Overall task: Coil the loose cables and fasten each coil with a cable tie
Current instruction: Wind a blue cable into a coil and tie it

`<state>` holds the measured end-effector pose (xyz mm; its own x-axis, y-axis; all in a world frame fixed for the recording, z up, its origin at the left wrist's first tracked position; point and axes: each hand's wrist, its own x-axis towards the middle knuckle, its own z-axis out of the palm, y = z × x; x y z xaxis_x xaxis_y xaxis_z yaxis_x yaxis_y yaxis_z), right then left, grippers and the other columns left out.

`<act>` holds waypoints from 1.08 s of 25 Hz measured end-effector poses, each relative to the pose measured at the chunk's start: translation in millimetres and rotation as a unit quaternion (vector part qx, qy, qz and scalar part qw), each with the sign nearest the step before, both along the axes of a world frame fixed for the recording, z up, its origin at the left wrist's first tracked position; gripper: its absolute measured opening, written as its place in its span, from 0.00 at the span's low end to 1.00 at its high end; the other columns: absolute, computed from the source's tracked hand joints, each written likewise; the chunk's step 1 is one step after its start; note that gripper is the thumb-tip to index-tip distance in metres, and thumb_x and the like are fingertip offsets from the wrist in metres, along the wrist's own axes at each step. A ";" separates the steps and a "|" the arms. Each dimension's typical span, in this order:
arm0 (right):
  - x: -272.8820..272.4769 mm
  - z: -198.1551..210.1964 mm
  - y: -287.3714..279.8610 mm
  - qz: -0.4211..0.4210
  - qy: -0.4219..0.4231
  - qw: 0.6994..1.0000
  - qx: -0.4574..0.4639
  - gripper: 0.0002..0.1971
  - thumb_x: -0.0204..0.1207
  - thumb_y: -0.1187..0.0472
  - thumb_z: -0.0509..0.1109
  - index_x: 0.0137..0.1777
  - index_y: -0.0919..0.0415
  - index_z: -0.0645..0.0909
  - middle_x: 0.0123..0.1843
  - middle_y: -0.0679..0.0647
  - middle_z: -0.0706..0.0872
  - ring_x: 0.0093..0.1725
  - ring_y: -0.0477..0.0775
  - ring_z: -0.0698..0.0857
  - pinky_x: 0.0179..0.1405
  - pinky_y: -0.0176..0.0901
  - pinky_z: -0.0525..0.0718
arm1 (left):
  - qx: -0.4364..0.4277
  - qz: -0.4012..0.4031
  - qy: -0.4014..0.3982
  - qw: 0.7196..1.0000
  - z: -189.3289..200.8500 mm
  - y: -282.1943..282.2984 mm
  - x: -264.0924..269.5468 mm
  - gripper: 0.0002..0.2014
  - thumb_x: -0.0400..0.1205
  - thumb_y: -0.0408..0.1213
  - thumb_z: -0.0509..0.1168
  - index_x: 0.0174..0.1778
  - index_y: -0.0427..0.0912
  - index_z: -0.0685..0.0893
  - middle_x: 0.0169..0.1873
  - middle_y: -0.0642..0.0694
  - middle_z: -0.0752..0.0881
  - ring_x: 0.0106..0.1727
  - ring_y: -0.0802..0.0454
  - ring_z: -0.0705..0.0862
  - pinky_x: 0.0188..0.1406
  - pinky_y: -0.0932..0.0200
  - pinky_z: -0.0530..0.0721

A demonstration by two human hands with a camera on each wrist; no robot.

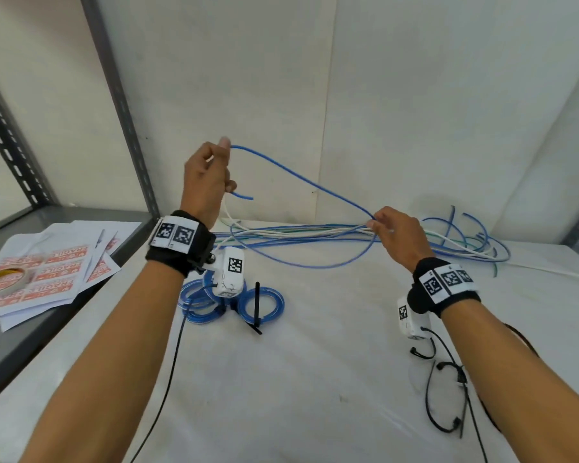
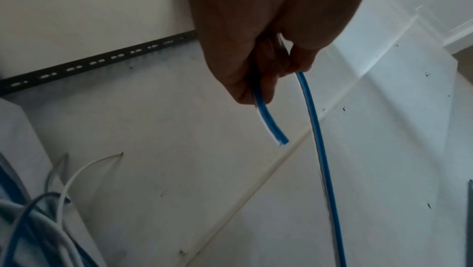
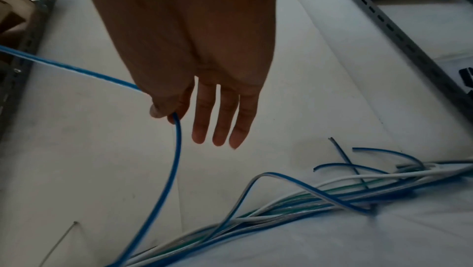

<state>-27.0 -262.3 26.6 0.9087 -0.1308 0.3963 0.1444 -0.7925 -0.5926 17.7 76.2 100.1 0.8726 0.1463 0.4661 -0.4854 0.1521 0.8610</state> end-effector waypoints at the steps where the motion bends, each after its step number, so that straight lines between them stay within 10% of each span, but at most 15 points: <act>1: 3.2 0.8 5.2 -0.012 -0.003 1.000 -0.002 0.09 0.85 0.51 0.70 0.46 0.54 0.79 0.42 0.54 0.90 0.47 0.64 0.89 0.47 0.56 0.85 | -0.023 -0.007 0.004 1.000 0.5 2.9 -0.7 0.21 0.90 0.45 0.62 0.29 0.52 0.69 0.22 0.54 0.61 0.25 0.54 0.59 0.24 0.62 0.68; 5: 12.6 17.1 27.2 0.002 -0.066 0.985 0.158 0.09 0.83 0.55 0.73 0.50 0.61 0.84 0.40 0.54 0.93 0.42 0.57 0.92 0.52 0.62 0.89 | -0.124 -0.092 0.074 0.985 -6.1 -11.1 -8.1 0.21 0.94 0.42 0.53 0.33 0.50 0.63 0.22 0.55 0.58 0.22 0.56 0.55 0.22 0.62 0.63; 9: 9.4 28.2 57.9 0.034 -0.044 0.988 0.143 0.33 0.76 0.46 0.79 0.76 0.60 0.75 0.67 0.52 0.85 0.64 0.51 0.85 0.67 0.46 0.81 | -0.207 -0.163 0.121 0.957 -15.4 -44.4 -13.8 0.20 0.94 0.40 0.50 0.33 0.51 0.61 0.22 0.54 0.55 0.20 0.57 0.55 0.21 0.62 0.60; 14: 7.9 27.2 96.1 0.106 -0.141 0.953 0.247 0.07 0.86 0.53 0.69 0.55 0.55 0.85 0.42 0.43 0.87 0.41 0.45 0.85 0.42 0.39 0.82 | -0.217 -0.179 0.122 0.952 -29.8 -73.5 -9.4 0.18 0.93 0.41 0.51 0.36 0.50 0.57 0.28 0.50 0.51 0.25 0.54 0.52 0.23 0.61 0.61; 21: 9.1 -1.5 134.5 0.203 -0.043 0.894 0.398 0.10 0.83 0.62 0.73 0.62 0.63 0.88 0.39 0.46 0.89 0.35 0.42 0.77 0.31 0.37 0.73 | -0.467 -0.163 0.174 0.851 -55.3 -90.1 -2.6 0.22 0.94 0.45 0.50 0.32 0.46 0.64 0.20 0.51 0.60 0.19 0.55 0.62 0.25 0.61 0.80; 27: 7.1 -7.5 107.7 0.202 -0.019 0.904 0.376 0.07 0.87 0.60 0.69 0.50 0.57 0.88 0.34 0.46 0.80 0.30 0.44 0.70 0.28 0.37 0.68 | -0.198 -0.175 0.187 0.946 -66.2 -86.8 -7.2 0.12 0.91 0.38 0.56 0.45 0.39 0.79 0.26 0.46 0.78 0.30 0.48 0.83 0.46 0.51 0.88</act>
